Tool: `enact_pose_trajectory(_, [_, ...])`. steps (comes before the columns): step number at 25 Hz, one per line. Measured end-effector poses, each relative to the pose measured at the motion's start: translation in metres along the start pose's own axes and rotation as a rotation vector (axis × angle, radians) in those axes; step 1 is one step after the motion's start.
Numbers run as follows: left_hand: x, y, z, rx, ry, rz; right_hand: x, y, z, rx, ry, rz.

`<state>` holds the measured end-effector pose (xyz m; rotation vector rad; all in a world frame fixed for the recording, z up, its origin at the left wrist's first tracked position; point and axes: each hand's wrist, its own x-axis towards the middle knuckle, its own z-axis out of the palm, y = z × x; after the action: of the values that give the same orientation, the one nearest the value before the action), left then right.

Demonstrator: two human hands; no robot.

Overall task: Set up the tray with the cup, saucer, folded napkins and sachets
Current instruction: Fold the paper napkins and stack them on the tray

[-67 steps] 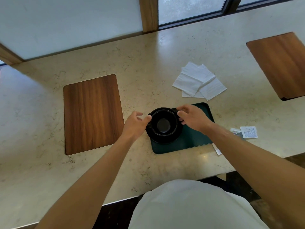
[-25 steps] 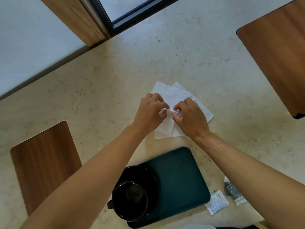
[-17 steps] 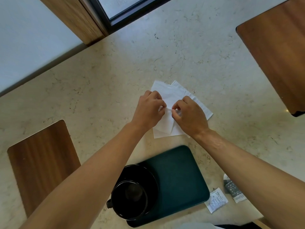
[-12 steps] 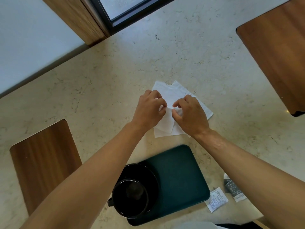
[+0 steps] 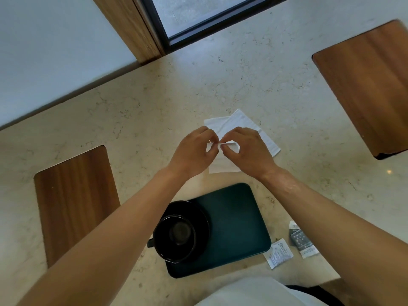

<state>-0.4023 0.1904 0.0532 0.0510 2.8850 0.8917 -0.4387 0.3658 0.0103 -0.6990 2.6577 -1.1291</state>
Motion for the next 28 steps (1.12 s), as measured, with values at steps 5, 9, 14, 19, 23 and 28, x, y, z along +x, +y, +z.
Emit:
enact_pose_trajectory(5, [-0.041, 0.013, -0.014, -0.175, -0.031, -0.18, -0.027, -0.027, -0.02, 0.21, -0.07, 0.073])
enact_pose_trajectory(9, [-0.069, 0.014, -0.015, -0.38, -0.142, -0.335, -0.048, -0.037, -0.031, 0.424, -0.141, 0.242])
enact_pose_trajectory(14, [-0.094, 0.013, -0.005, -0.61, -0.071, -0.451, -0.076, -0.034, -0.025, 0.637, -0.153, 0.458])
enact_pose_trajectory(19, [-0.106, 0.008, 0.017, -0.535, -0.171, -0.53, -0.103, -0.023, -0.002, 0.521, -0.214, 0.586])
enact_pose_trajectory(23, [-0.107, 0.007, 0.034, -0.381, -0.281, -0.537, -0.112, -0.013, 0.011, 0.43, -0.213, 0.648])
enact_pose_trajectory(28, [-0.102, 0.005, 0.045, -0.166, -0.339, -0.44, -0.114, -0.01, 0.018, 0.283, -0.204, 0.602])
